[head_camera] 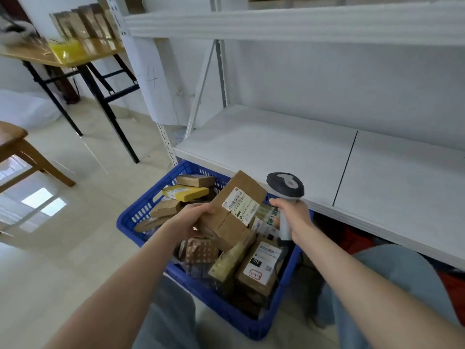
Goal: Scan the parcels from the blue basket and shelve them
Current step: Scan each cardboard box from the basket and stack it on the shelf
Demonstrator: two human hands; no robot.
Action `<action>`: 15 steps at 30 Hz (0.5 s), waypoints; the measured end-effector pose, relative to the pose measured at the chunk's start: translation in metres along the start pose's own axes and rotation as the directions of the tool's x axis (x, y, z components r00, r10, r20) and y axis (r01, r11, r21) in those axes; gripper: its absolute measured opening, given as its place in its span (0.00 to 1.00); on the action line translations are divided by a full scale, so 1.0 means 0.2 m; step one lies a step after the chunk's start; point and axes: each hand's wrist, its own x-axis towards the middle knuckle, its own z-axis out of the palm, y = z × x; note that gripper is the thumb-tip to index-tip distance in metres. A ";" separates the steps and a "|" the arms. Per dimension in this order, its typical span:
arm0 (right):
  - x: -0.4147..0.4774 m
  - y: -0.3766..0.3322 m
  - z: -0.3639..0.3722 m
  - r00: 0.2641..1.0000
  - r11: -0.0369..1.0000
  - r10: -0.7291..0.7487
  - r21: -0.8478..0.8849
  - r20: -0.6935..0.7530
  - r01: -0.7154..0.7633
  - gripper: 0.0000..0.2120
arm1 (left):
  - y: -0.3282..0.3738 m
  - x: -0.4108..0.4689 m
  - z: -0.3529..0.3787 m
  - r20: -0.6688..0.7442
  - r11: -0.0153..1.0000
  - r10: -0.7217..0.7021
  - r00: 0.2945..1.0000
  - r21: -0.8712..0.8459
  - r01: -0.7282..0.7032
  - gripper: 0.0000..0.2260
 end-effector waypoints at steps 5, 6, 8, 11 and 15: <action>0.28 -0.01 0.05 0.998 0.996 0.062 -0.059 0.034 -0.060 0.21 | 0.08 0.26 -0.04 0.058 0.978 -0.058 0.997 0.204 0.045 0.14; 0.34 0.00 0.07 0.994 0.995 0.091 -0.048 0.056 -0.089 0.26 | 0.10 0.32 -0.06 0.081 0.971 -0.073 0.994 0.233 0.053 0.16; 0.44 0.02 0.11 0.983 0.988 0.152 -0.039 0.106 -0.149 0.31 | 0.15 0.41 -0.08 0.124 0.967 -0.106 0.987 0.245 0.073 0.18; 0.47 0.03 0.16 0.971 0.980 0.197 -0.019 0.136 -0.196 0.23 | 0.20 0.49 -0.13 0.139 0.967 -0.099 0.985 0.246 0.063 0.23; 0.44 0.01 0.21 0.974 0.981 0.186 0.026 0.130 -0.191 0.24 | 0.25 0.48 -0.18 -0.072 0.999 0.036 0.997 -0.009 -0.037 0.25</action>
